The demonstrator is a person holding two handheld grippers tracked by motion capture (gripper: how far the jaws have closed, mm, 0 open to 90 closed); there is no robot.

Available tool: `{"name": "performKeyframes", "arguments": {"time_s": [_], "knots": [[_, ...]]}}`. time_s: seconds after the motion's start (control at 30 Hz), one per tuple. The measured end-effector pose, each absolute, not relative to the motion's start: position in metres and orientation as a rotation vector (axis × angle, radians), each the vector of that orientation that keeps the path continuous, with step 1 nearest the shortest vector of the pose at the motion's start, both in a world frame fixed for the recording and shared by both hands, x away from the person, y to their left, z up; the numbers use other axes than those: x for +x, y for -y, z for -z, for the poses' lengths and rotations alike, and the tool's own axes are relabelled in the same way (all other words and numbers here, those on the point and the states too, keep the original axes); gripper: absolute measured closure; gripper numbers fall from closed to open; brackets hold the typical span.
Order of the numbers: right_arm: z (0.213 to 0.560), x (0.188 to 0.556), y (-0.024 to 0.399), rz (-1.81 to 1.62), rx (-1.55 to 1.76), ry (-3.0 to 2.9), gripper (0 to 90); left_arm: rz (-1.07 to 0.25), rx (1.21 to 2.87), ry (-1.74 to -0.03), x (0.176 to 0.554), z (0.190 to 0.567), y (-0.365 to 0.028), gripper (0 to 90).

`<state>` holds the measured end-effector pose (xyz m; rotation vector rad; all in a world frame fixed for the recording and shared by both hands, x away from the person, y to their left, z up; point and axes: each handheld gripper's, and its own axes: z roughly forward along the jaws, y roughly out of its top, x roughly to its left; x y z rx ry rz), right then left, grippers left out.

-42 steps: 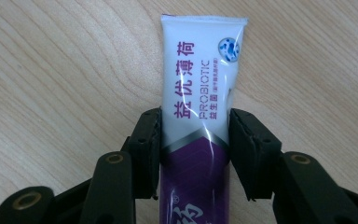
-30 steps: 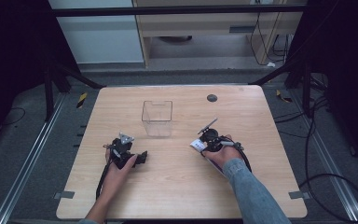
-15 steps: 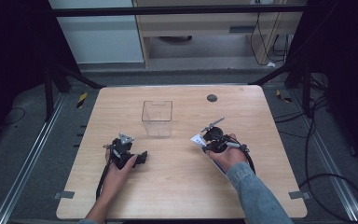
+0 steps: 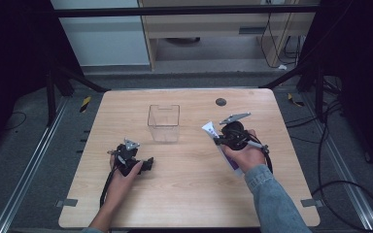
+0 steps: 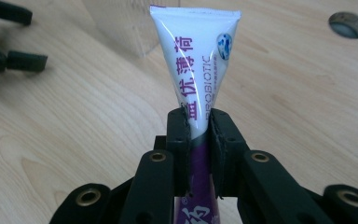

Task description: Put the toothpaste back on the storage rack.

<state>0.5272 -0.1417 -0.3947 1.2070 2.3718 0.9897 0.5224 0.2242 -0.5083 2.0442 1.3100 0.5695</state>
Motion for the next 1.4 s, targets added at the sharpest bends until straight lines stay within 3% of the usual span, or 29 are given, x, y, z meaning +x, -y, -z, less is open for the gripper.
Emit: {"name": "performKeyframes", "arguments": {"time_s": [1.4], "knots": [[0.334, 0.571, 0.11, -1.313, 1.14, -2.074, 79.5, -0.567, 2.044, -1.306, 0.525, 0.508, -0.224, 0.0]]}}
